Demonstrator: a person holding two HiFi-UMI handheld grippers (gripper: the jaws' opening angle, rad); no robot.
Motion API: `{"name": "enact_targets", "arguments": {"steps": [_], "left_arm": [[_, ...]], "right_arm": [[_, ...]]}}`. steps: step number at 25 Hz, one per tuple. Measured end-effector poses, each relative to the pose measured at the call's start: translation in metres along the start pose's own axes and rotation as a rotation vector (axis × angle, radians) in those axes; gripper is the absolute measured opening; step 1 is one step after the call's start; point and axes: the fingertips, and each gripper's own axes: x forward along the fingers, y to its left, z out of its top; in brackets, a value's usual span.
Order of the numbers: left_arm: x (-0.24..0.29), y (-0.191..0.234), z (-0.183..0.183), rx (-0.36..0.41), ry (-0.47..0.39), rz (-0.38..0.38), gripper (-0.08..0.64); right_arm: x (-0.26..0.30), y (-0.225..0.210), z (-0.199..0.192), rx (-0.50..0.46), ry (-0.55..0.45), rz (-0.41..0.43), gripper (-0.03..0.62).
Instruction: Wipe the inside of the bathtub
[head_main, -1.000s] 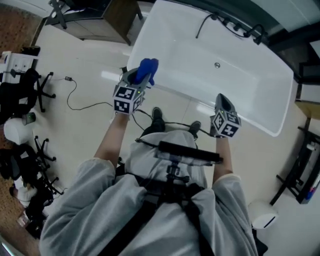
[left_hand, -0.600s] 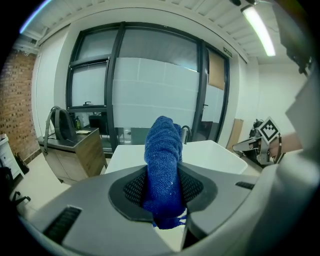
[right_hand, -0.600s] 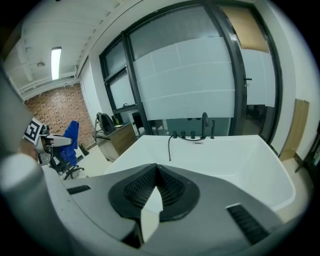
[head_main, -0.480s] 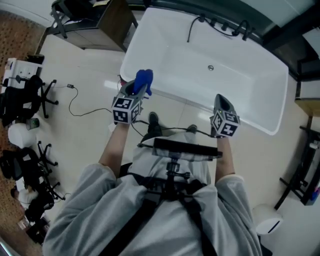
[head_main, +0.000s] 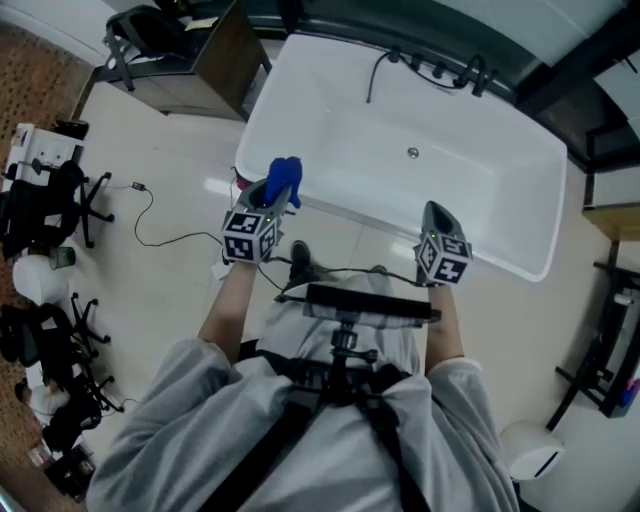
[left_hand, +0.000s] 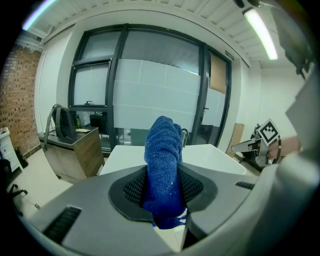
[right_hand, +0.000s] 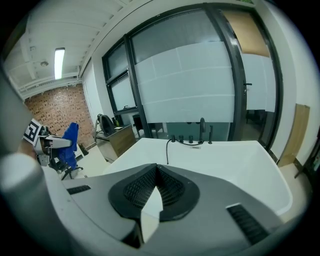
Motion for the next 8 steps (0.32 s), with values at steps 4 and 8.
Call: {"name": "enact_targets", "arguments": {"steps": [4,8], "left_arm": [[-0.0022,-0.0036,-0.0037,0.002,0.003,-0.006,0.126],[-0.0030,-0.0046,-0.0064,0.004,0.009,-0.012,0.126]], "right_arm": [[-0.0006,0.0023,-0.0006,0.002,-0.003,0.007,0.008],[0.0014,0.0052,-0.0022,0.005,-0.001,0.012,0.008]]}}
